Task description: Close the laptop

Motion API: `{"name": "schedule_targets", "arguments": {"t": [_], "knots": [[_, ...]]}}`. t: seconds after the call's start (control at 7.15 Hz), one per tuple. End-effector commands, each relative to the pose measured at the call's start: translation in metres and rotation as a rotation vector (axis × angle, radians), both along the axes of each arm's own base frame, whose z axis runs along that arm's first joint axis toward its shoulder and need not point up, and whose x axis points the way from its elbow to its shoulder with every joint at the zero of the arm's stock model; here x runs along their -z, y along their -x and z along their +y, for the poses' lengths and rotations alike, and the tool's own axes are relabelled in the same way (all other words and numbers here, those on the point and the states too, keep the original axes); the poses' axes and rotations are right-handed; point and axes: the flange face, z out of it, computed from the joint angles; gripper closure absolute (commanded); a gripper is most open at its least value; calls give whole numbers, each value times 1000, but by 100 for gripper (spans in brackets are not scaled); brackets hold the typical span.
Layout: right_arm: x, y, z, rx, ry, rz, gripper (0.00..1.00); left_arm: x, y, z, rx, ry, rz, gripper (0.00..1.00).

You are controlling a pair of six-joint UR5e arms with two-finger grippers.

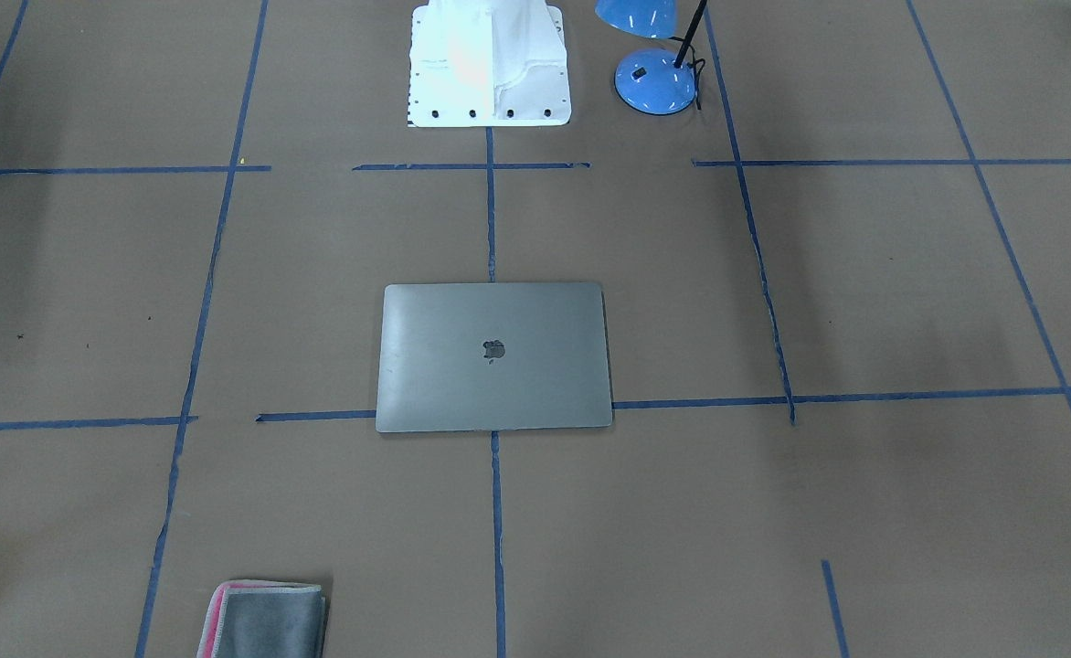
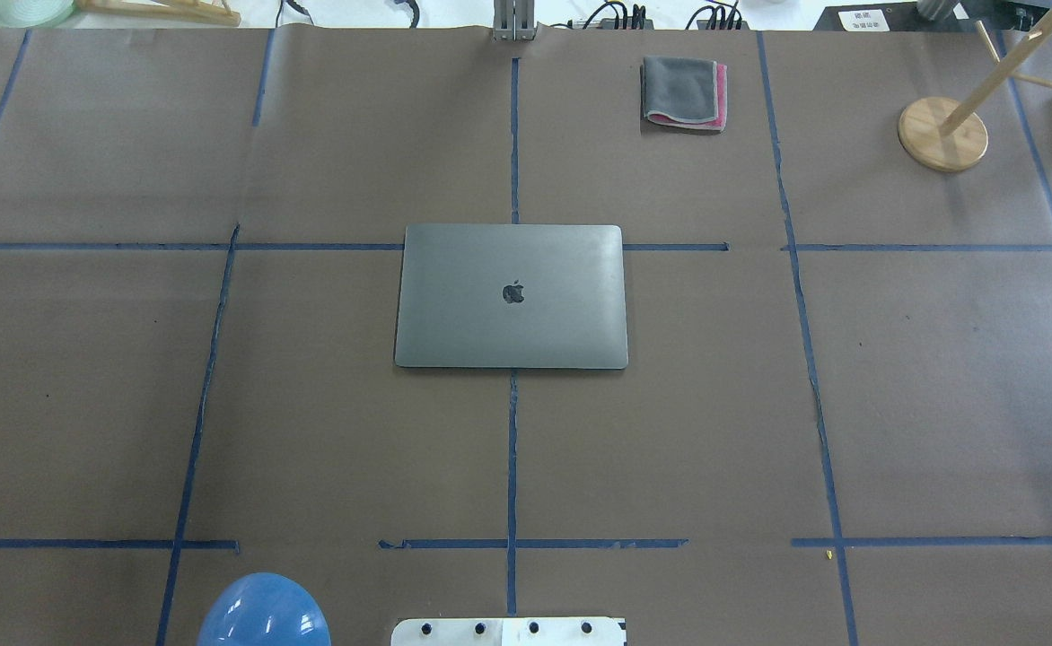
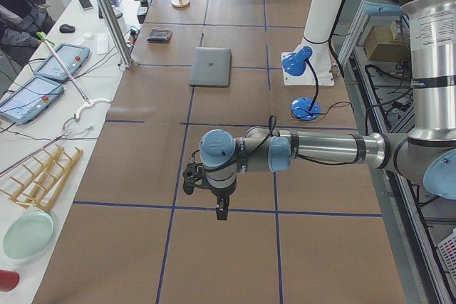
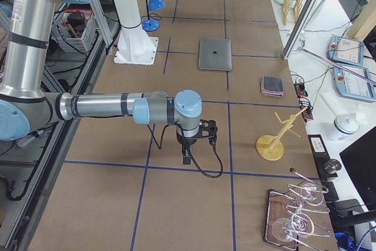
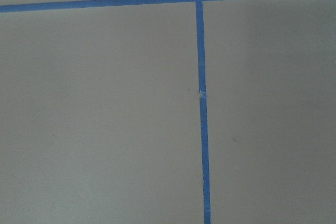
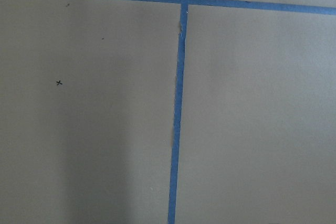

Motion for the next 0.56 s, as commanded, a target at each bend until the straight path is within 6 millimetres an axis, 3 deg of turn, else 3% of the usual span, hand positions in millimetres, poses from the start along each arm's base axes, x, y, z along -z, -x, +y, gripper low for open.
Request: {"name": "schedule_targets", "arguments": {"t": [0.0, 0.42], "knots": [[-7, -1, 3, -1, 15, -4, 0, -8, 1, 1, 1, 16, -4, 1], [-8, 0, 3, 0, 15, -11, 0, -2, -1, 0, -3, -1, -5, 1]]}}
